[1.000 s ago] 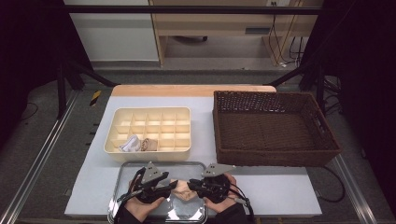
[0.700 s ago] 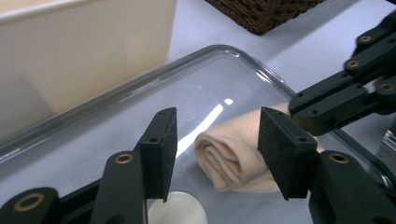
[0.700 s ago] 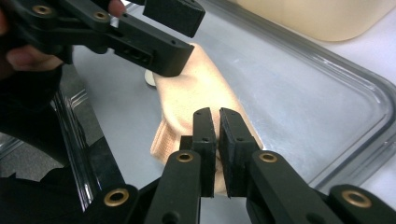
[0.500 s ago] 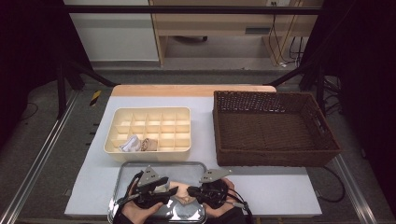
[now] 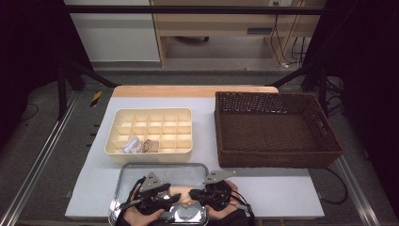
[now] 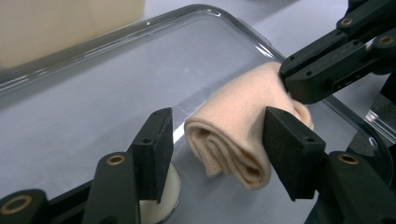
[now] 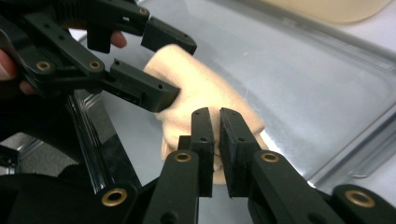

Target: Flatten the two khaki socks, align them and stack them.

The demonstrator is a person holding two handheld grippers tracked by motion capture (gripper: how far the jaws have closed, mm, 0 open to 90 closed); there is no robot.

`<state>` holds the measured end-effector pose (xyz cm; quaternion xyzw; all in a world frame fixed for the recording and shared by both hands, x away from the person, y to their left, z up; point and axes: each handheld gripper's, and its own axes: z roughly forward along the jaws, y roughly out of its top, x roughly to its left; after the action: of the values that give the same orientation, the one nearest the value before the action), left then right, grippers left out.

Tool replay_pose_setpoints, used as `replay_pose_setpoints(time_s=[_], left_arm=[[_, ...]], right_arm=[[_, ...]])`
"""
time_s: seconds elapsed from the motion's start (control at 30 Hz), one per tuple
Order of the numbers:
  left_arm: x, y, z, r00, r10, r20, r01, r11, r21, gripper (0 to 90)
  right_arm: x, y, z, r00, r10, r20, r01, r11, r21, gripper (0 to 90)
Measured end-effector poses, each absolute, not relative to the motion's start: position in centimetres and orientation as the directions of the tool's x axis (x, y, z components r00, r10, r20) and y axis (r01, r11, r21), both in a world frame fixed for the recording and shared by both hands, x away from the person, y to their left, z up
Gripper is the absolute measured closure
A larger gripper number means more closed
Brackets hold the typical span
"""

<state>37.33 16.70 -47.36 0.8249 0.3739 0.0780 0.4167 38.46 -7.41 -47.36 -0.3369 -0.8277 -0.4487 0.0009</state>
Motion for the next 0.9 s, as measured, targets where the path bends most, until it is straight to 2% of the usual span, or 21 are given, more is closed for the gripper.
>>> replay_pose_setpoints(time_s=[0.37, 0.73, 0.9], left_arm=[[37.21, 16.23, -47.65, 0.724, 0.661, -0.199, 0.549, -0.376, 0.746, 51.5], [37.13, 15.87, -47.58, 0.727, 0.651, -0.22, 0.554, -0.366, 0.748, 67.7], [37.14, 15.81, -47.14, 0.726, 0.65, -0.225, 0.553, -0.358, 0.752, 69.8]], right_arm=[[38.5, -7.54, -47.6, -0.772, 0.561, 0.299, 0.558, 0.373, 0.741, 85.6], [38.66, -7.93, -47.58, -0.772, 0.566, 0.289, 0.552, 0.372, 0.746, 84.6], [38.62, -7.99, -47.39, -0.77, 0.568, 0.289, 0.554, 0.373, 0.744, 83.7]])
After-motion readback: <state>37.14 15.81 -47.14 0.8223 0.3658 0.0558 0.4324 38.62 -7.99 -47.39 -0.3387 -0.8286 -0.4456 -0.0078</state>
